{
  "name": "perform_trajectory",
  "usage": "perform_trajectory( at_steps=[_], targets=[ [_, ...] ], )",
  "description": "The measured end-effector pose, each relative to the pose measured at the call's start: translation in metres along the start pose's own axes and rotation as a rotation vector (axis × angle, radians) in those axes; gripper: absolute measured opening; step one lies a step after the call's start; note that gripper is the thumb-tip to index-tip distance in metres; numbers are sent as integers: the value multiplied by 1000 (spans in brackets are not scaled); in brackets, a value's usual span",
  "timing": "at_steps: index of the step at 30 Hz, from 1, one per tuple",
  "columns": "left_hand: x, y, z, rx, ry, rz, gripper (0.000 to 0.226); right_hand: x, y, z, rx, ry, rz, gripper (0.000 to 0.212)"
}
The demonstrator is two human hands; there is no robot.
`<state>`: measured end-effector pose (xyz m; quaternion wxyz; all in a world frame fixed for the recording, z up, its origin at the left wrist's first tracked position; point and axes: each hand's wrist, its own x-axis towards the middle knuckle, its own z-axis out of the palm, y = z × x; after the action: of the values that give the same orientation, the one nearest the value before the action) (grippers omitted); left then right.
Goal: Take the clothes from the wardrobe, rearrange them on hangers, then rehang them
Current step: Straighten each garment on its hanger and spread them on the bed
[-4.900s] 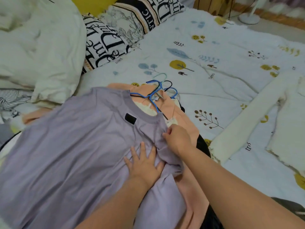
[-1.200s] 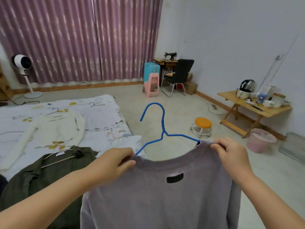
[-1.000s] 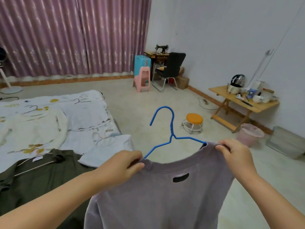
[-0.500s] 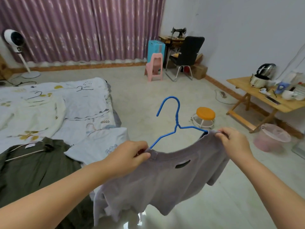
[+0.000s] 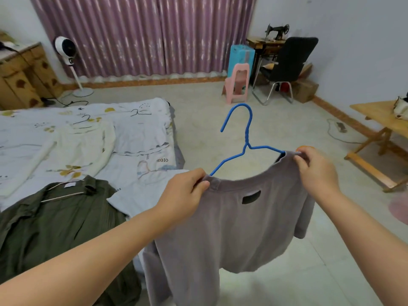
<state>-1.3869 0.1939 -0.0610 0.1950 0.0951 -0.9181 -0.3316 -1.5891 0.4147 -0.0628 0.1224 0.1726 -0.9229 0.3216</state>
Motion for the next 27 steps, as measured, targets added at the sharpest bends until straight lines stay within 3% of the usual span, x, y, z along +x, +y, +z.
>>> perform_trajectory(
  at_steps=[4,7,19,27],
  targets=[
    [27,-56,-12,-56,37,-100,22,9,-33,61,14,-64,70,58],
    [52,-111,-24,-98,52,-188,32,7,-57,122,28,-160,106,68],
    [155,-391,-41,54,45,-377,16,-30,-141,406,-70,-725,287,64],
    [143,-563,6,224,11,-592,17,-74,-127,544,-242,-976,245,60]
  ],
)
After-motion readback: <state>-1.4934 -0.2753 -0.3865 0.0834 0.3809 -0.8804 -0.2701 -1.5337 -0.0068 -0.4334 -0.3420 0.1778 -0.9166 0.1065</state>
